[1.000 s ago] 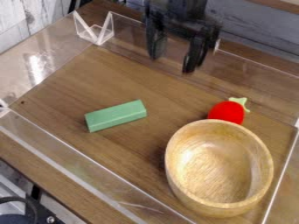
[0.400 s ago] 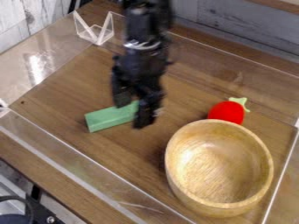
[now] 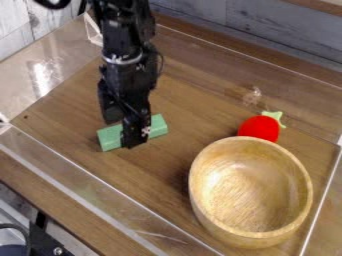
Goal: Put the green block in the brown bowl
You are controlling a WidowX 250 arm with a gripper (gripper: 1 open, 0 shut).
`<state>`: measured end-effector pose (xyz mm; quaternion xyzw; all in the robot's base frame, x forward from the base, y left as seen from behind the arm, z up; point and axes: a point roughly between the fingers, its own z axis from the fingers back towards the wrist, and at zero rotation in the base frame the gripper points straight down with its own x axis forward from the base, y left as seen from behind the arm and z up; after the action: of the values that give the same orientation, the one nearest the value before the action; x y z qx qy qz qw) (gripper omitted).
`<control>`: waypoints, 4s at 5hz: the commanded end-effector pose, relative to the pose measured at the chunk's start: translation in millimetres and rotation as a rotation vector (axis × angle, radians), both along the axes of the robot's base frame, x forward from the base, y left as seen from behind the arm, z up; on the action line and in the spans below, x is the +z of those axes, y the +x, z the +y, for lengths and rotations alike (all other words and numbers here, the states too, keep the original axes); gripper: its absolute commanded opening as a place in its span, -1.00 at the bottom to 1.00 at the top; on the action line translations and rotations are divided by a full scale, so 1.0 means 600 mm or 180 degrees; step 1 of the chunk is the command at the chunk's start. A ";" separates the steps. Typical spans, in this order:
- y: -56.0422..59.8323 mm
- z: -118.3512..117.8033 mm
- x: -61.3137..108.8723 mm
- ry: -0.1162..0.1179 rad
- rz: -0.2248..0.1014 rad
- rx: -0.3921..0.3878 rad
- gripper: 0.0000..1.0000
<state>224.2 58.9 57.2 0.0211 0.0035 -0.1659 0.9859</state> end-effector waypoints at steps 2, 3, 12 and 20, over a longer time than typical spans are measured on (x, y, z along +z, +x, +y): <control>0.027 0.020 0.003 0.0046 -0.0267 0.0105 1.00; 0.031 0.038 -0.005 0.0026 -0.0282 -0.0033 1.00; 0.044 0.050 -0.042 -0.0392 -0.0117 0.0138 1.00; 0.036 -0.218 0.016 -0.0159 -0.0284 0.0110 -1.00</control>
<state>246.1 -56.1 57.2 0.0093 -0.0243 -0.1240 0.9919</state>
